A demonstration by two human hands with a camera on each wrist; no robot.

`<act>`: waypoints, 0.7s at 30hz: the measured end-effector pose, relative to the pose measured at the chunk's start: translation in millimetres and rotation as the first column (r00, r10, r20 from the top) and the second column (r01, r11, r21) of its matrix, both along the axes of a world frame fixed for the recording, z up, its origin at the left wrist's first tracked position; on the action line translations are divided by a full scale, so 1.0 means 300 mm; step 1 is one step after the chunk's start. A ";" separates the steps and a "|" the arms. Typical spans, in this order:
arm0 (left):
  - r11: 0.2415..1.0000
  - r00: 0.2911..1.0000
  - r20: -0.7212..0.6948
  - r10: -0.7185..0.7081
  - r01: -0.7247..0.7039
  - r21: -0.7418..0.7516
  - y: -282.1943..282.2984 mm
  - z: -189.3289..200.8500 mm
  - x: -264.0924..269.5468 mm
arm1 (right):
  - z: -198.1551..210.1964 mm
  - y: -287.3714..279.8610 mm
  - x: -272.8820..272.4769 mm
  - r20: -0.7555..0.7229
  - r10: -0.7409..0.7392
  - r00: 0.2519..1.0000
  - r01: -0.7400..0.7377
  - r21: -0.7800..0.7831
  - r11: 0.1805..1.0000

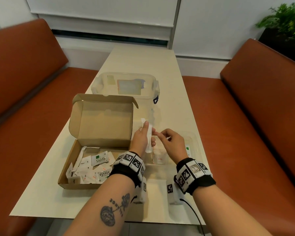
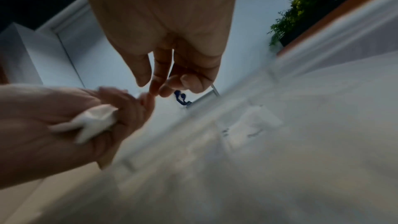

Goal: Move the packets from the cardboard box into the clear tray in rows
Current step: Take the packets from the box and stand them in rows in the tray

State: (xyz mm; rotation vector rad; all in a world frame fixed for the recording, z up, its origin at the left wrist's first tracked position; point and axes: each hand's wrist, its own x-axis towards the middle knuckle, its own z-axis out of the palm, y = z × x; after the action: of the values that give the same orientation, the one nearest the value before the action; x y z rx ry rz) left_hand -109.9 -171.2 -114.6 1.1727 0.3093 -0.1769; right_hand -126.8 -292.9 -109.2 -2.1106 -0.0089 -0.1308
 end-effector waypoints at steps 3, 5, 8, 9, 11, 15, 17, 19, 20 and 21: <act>0.997 0.998 0.004 0.066 -0.066 0.045 -0.005 0.012 -0.001 | 0.017 0.024 -0.018 -0.007 0.019 1.000 -0.019 0.049 0.999; 0.991 0.995 -0.007 0.098 -0.097 0.087 -0.003 0.014 -0.002 | 0.020 0.032 -0.033 -0.018 0.050 0.999 -0.048 0.091 0.995; 0.992 0.991 -0.049 0.127 -0.127 0.002 0.004 0.015 -0.002 | 0.018 0.037 -0.046 0.022 0.062 0.998 -0.063 0.022 0.998; 0.990 0.989 -0.057 0.134 -0.136 -0.028 0.006 0.017 -0.002 | 0.017 0.039 -0.049 0.047 0.062 0.997 -0.061 -0.023 0.998; 0.989 0.988 -0.058 0.146 -0.148 -0.020 0.003 0.020 0.000 | 0.018 0.050 -0.051 0.083 0.103 0.991 -0.097 -0.075 0.992; 0.982 0.989 -0.014 0.150 -0.148 0.118 0.003 0.011 0.012 | 0.019 0.084 -0.047 0.044 0.194 0.980 -0.184 -0.167 0.969; 0.985 0.989 -0.022 0.149 -0.147 0.092 0.009 0.000 0.016 | 0.018 0.090 -0.044 0.027 0.179 0.983 -0.173 -0.166 0.971; 0.989 0.989 -0.044 0.142 -0.140 0.040 0.015 -0.002 0.015 | 0.016 0.092 -0.047 0.016 0.159 0.987 -0.156 -0.119 0.981; 0.990 0.988 -0.053 0.143 -0.143 0.008 0.017 -0.002 0.015 | 0.014 0.092 -0.049 0.011 0.144 0.989 -0.143 -0.091 0.986; 0.989 0.987 -0.061 0.148 -0.150 -0.019 0.018 -0.002 0.016 | 0.011 0.090 -0.050 0.007 0.123 0.992 -0.122 -0.055 0.991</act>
State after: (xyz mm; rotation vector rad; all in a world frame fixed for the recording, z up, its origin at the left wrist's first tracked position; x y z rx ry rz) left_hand -105.1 -165.8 -115.1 1.1173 0.4449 -0.0847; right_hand -141.9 -265.9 -105.9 -2.1575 -0.1496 -0.0683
